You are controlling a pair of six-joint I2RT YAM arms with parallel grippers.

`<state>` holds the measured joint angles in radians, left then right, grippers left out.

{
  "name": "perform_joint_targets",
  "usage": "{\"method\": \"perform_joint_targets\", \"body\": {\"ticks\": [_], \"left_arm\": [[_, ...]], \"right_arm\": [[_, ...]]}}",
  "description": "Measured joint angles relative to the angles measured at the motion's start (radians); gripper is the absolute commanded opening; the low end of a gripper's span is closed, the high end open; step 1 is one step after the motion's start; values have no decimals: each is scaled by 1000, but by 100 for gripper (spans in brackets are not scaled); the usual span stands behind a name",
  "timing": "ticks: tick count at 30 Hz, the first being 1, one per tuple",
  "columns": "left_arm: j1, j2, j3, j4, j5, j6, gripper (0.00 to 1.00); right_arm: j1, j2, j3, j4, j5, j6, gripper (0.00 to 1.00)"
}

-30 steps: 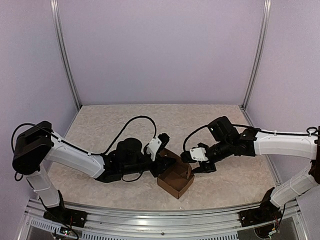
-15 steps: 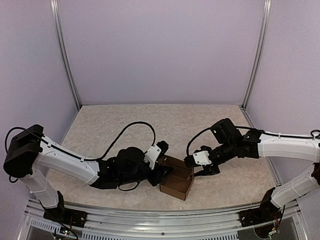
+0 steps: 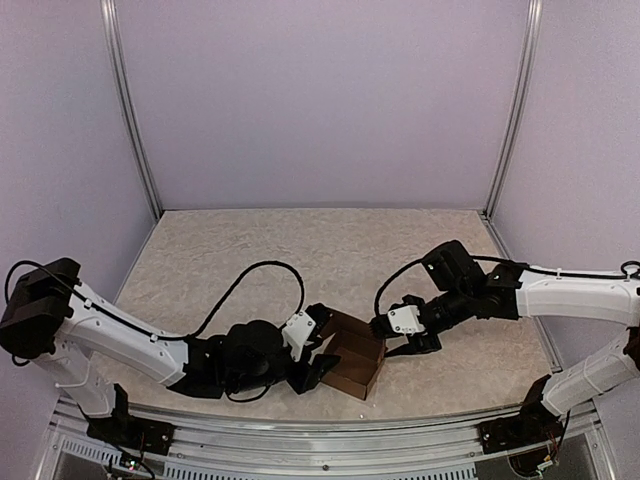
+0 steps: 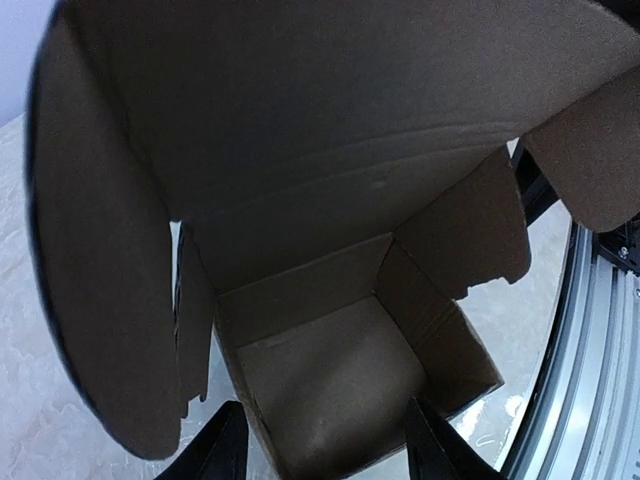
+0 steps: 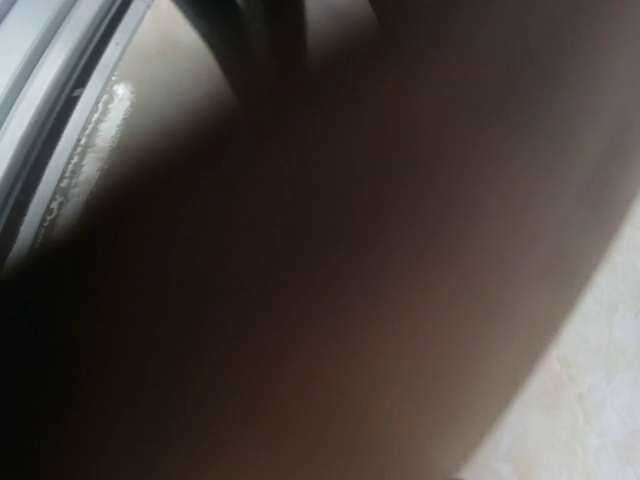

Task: Fold the paper box

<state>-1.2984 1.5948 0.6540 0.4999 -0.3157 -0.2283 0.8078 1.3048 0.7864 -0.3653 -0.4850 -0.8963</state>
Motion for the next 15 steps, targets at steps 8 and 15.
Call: {"method": "perform_joint_targets", "body": {"ticks": [8,15], "left_arm": [[-7,46,27,49,0,52,52],[-61,-20,-35,-33,-80,32,67]], "right_arm": [[0,-6,-5,3,0,2,50],[0,-11,-10,5,0,5,51]]}}
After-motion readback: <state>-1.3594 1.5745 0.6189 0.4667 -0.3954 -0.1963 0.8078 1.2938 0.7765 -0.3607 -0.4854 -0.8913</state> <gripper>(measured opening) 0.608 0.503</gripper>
